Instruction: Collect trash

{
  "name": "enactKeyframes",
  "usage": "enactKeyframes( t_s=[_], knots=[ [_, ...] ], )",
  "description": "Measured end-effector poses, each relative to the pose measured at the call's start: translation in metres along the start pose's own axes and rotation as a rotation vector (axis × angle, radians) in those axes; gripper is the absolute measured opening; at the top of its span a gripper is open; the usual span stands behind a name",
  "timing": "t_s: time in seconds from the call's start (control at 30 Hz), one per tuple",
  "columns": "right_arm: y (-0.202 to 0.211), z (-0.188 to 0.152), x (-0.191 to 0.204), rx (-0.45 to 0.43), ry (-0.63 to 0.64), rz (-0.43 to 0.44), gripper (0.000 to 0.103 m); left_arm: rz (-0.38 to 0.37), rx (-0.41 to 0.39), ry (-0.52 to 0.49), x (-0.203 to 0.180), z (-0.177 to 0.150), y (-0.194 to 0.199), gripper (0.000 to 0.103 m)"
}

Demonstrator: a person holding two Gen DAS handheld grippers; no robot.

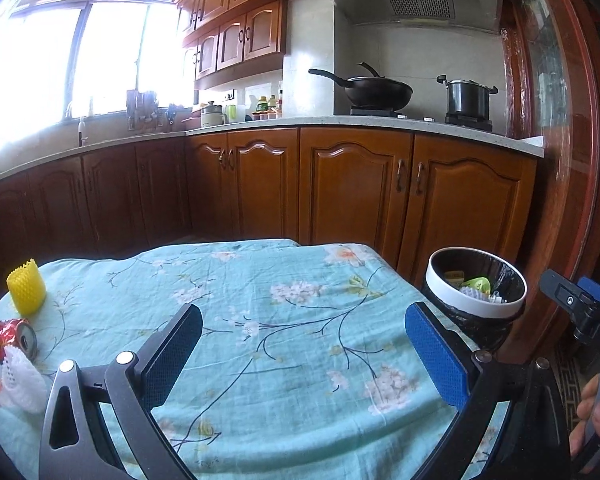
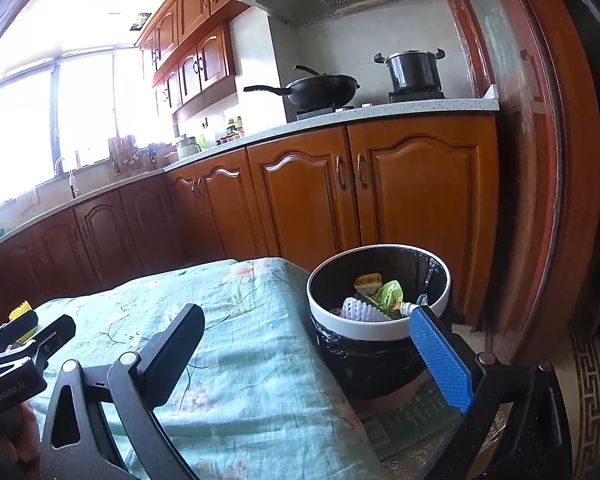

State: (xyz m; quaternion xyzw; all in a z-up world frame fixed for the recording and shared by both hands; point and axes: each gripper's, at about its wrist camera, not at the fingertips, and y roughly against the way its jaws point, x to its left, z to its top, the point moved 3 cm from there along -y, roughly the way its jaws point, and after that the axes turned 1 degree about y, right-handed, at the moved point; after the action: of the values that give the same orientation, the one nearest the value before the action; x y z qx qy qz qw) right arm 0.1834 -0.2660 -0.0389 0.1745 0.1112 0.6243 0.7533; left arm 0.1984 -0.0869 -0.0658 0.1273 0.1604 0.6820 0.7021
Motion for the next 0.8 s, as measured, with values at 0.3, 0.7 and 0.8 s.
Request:
enactKeyframes(
  t_s=[0.3,0.7,0.8],
  knots=[
    [-0.003,-0.002,0.001,0.004,0.003,0.003,0.103,-0.016,-0.005,-0.017,0.002,0.000,-0.004,0.102],
    [-0.005,-0.004,0.008,0.005,0.035,0.007,0.103,-0.012,-0.018,-0.020,0.010,-0.001,-0.007,0.102],
    [-0.004,-0.003,0.008,0.003,0.027,0.014,0.103,-0.017,-0.026,-0.019,0.012,0.000,-0.007,0.102]
  ],
)
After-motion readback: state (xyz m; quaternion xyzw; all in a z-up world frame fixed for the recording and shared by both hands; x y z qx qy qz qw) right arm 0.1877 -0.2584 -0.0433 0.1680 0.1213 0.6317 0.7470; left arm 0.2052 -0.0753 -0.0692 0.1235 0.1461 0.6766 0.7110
